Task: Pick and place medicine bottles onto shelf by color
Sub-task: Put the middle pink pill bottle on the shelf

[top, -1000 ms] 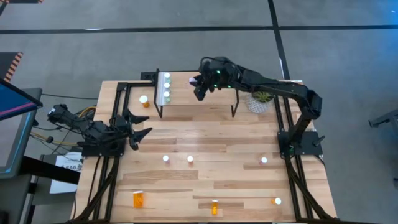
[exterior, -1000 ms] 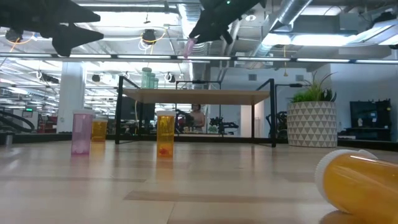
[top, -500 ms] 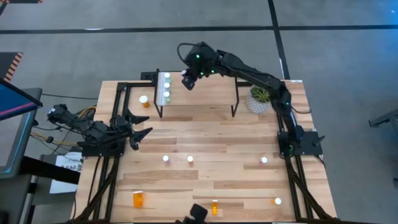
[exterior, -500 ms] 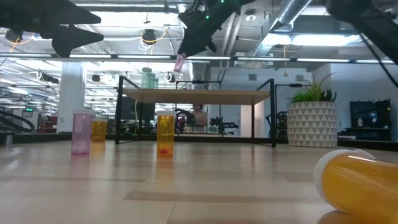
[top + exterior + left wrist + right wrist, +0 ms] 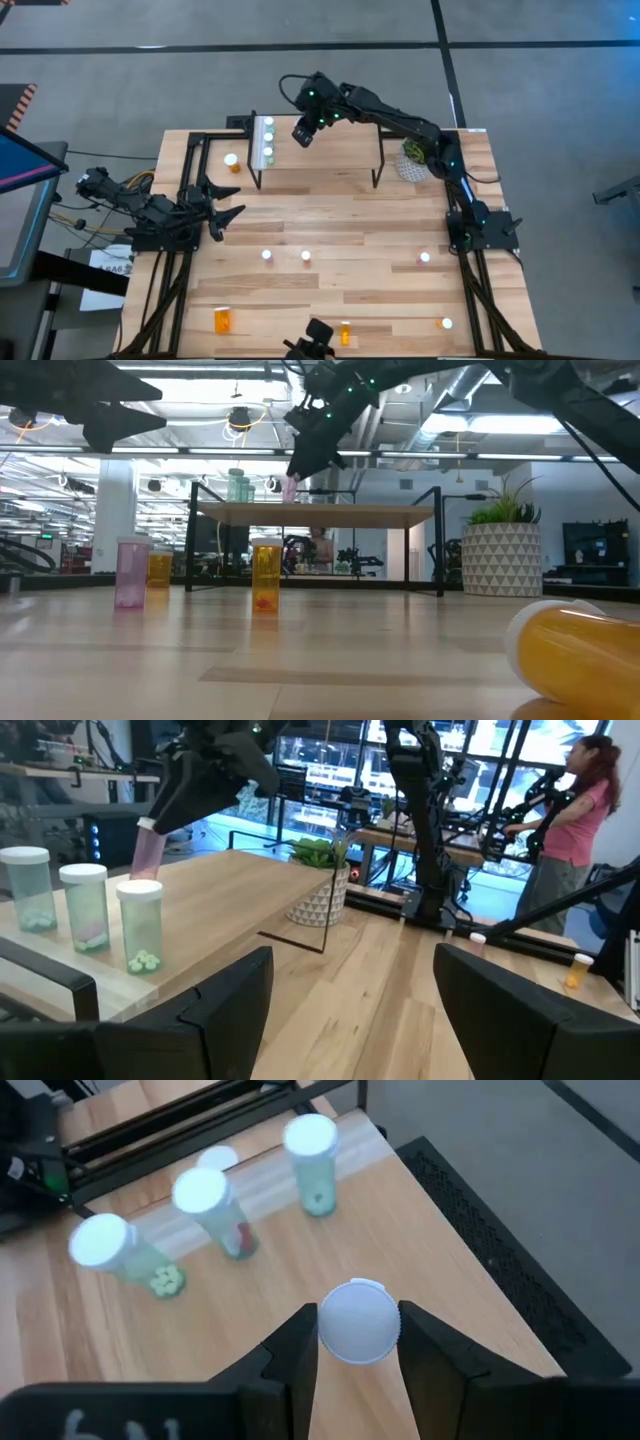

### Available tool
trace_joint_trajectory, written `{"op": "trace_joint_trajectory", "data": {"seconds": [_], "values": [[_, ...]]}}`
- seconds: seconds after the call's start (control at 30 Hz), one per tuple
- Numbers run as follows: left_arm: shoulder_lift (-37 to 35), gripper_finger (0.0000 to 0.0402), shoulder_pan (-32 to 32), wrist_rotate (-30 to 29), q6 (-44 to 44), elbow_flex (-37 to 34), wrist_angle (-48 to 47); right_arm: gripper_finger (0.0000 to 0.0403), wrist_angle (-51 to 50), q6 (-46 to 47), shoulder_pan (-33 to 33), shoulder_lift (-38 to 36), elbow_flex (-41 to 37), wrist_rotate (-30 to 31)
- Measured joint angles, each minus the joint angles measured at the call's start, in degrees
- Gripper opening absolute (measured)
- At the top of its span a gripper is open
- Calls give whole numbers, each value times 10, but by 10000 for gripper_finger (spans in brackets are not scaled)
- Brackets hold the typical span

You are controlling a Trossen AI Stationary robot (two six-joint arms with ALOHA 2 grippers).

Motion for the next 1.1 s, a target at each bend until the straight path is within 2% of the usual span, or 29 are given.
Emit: {"op": "trace_joint_trajectory", "data": {"seconds": [1.1], "values": [[0,265,0,0,-6,0,0,177,32,-3,6,18,1,5]]}}
